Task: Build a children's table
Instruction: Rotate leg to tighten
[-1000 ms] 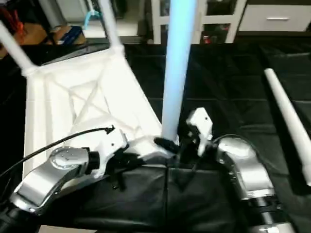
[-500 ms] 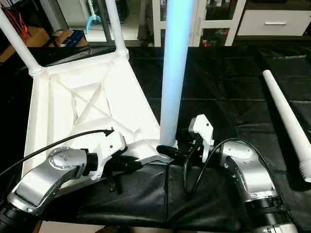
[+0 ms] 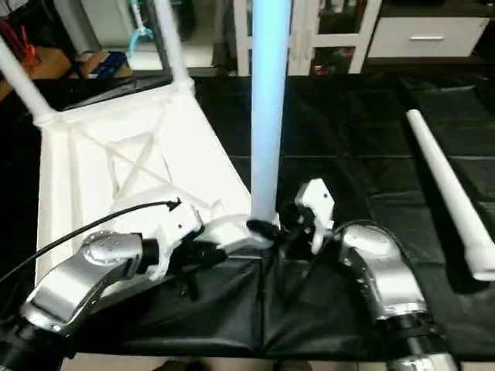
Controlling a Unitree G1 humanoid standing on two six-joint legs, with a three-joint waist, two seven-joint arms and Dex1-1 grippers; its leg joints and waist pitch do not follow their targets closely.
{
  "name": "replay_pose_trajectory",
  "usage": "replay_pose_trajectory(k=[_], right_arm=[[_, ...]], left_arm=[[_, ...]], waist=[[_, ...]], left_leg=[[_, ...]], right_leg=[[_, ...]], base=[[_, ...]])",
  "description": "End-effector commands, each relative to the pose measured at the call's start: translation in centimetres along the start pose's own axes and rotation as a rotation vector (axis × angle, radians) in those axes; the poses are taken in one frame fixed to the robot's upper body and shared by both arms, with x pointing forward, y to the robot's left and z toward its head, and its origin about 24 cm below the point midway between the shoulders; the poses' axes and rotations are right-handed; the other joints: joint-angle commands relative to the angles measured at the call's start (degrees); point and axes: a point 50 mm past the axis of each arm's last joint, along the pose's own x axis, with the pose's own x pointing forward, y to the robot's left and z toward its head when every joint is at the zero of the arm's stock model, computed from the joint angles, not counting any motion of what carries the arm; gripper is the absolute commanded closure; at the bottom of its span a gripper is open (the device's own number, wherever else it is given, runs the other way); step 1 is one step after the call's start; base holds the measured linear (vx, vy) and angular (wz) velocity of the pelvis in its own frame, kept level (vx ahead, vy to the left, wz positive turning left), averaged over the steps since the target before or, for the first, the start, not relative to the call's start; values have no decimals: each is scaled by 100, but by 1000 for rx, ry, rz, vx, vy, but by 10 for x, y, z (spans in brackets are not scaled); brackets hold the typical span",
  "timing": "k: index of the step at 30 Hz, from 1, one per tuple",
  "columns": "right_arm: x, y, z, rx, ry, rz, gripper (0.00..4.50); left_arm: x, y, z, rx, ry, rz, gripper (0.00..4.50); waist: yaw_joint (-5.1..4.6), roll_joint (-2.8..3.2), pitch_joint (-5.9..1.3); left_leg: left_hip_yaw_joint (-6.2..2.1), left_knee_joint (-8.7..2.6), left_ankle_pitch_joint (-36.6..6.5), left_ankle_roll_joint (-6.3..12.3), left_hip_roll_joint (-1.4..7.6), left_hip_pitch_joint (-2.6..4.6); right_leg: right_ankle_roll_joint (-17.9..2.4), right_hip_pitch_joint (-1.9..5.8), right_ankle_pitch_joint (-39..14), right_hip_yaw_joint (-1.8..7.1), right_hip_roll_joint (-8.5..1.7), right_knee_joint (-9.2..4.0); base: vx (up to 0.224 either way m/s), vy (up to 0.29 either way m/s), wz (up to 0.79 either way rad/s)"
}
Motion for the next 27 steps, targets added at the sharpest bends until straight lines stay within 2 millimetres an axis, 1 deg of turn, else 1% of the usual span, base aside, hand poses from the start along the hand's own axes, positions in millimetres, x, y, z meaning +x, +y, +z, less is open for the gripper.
replay_pose_trajectory(k=[1, 2, 3, 4, 5, 6, 7, 8, 9, 10, 11, 12, 15, 16, 17, 18, 19, 20, 21, 23, 24, 25, 26, 27], right_arm=[[-2, -13, -14, 56, 67, -206, 220], [1, -14, -15, 65, 73, -246, 222], [1, -14, -15, 65, 73, -246, 224], [4, -16, -17, 79, 85, -324, 226], [8, -19, -20, 101, 101, -418, 228], [8, -19, -21, 102, 103, -425, 229], [12, -22, -25, 118, 123, -571, 231], [12, -22, -25, 121, 123, -580, 233], [15, -22, -26, 136, 125, -634, 233], [21, -20, -28, 153, 120, -681, 235], [25, -18, -28, 165, 117, -708, 235], [31, -14, -27, 165, 103, -724, 235], [46, -4, -20, 142, 54, -702, 237], [46, -3, -19, 141, 52, -701, 238], [51, -1, -15, 148, 21, -689, 238], [52, -1, -14, 156, 11, -691, 239], [53, -1, -11, 150, -7, -683, 239], [53, -1, -10, 145, -15, -676, 239], [53, 0, -6, 113, -39, -658, 239], [53, 1, -2, 117, -79, -627, 171], [54, 3, 1, 116, -101, -602, 171], [53, 4, 8, 90, -149, -564, 171], [52, 5, 12, 88, -177, -531, 171], [51, 5, 14, 87, -190, -514, 156]], left_arm=[[11, -7, -10, -56, 43, -14, 450], [14, -6, -8, -58, 40, 4, 450], [14, -6, -8, -58, 40, 4, 450], [19, -4, -5, -68, 32, 42, 450], [24, -1, -2, -90, 19, 98, 450], [25, 0, -1, -92, 18, 103, 450], [33, 5, 4, -117, -4, 191, 450], [34, 5, 4, -118, -6, 198, 450], [37, 8, 7, -126, -17, 234, 450], [42, 9, 11, -136, -33, 267, 450], [46, 10, 13, -143, -42, 286, 450], [48, 10, 16, -143, -45, 293, 450], [52, 10, 19, -137, -49, 297, 450], [52, 10, 19, -138, -49, 297, 450], [52, 10, 20, -137, -49, 298, 450], [52, 11, 20, -137, -49, 301, 450], [51, 11, 19, -132, -43, 303, 450], [51, 12, 18, -131, -42, 303, 450], [49, 12, 16, -127, -36, 302, 450], [48, 12, 15, -120, -33, 297, 450], [48, 12, 14, -114, -32, 292, 450], [46, 11, 14, -102, -32, 274, 450], [45, 9, 13, -86, -31, 247, 450], [44, 8, 12, -75, -31, 229, 450]], waist=[[3, -115, -298], [-7, -112, -292], [-27, -114, -288], [-42, -125, -286], [-71, -127, -271], [-77, -120, -266], [-96, -124, -261], [-105, -124, -242], [-117, -151, -243], [-107, -140, -243], [-119, -132, -240], [-130, -148, -229], [-131, -136, -231], [-135, -131, -230], [-134, -114, -233], [-142, -100, -249], [-143, -113, -254], [-136, -99, -251], [-141, -103, -242], [-139, -109, -250], [-136, -110, -247], [-129, -108, -248], [-117, -104, -253], [-123, -117, -261]], left_leg=[[-169, -481, -1530, 317, 276, 87], [-173, -487, -1577, 283, 274, 88], [-187, -500, -1692, 214, 274, 95], [-187, -502, -1722, 188, 271, 90], [-201, -519, -1779, 147, 264, 60], [-204, -519, -1829, 114, 261, 63], [-210, -523, -2006, 45, 246, 85], [-199, -521, -2067, 16, 235, 102], [-207, -516, -2214, -20, 222, 126], [-217, -515, -2259, -34, 213, 136], [-223, -516, -2340, -43, 207, 140], [-231, -526, -2433, -62, 208, 143], [-252, -556, -2609, -88, 211, 151], [-259, -565, -2633, -88, 216, 142], [-266, -583, -2657, -87, 224, 136], [-267, -596, -2631, -85, 232, 135], [-268, -613, -2546, -67, 238, 104], [-265, -619, -2552, -66, 244, 107], [-251, -617, -2607, -67, 242, 117], [-242, -613, -2591, -30, 235, 116], [-237, -612, -2574, -16, 237, 115], [-230, -611, -2506, 37, 247, 110], [-236, -611, -2485, 59, 248, 105], [-230, -608, -2338, 105, 253, 71]], right_leg=[[-1129, 189, -2002, 144, -258, -416], [-1092, 180, -2083, 144, -255, -422], [-1038, 173, -2237, 139, -256, -439], [-1012, 172, -2264, 140, -250, -440], [-952, 181, -2337, 131, -248, -444], [-928, 173, -2415, 127, -250, -448], [-810, 145, -2674, 126, -251, -486], [-761, 101, -2804, 129, -244, -523], [-657, 85, -3062, 123, -244, -555], [-604, 77, -3188, 120, -257, -566], [-513, 53, -3357, 117, -257, -595], [-439, 26, -3455, 111, -244, -617], [-325, 16, -3504, 103, -246, -630], [-319, 23, -3477, 100, -248, -624], [-314, 30, -3386, 96, -249, -623], [-354, 41, -3191, 96, -247, -617], [-401, 68, -2947, 97, -241, -602], [-425, 61, -2879, 100, -241, -599], [-468, 43, -2820, 108, -237, -603], [-517, 49, -2748, 121, -245, -595], [-528, 46, -2734, 129, -249, -600], [-584, 54, -2625, 143, -260, -593], [-590, 66, -2594, 138, -269, -589], [-626, 98, -2447, 146, -273, -567]], base=[[0, 0, 0], [0, 0, 0], [0, 0, 0], [0, 0, 0], [0, 0, 0], [0, 0, 0], [0, 0, 0], [0, 0, 0], [0, 0, 0], [0, 0, 0], [0, 0, 0], [0, 0, 0], [0, 0, 0], [0, 0, 0], [0, 0, 0], [0, 0, 0], [0, 0, 0], [0, 0, 0], [0, 0, 0], [0, 0, 0], [0, 0, 0], [0, 0, 0], [0, 0, 0], [0, 0, 0]])
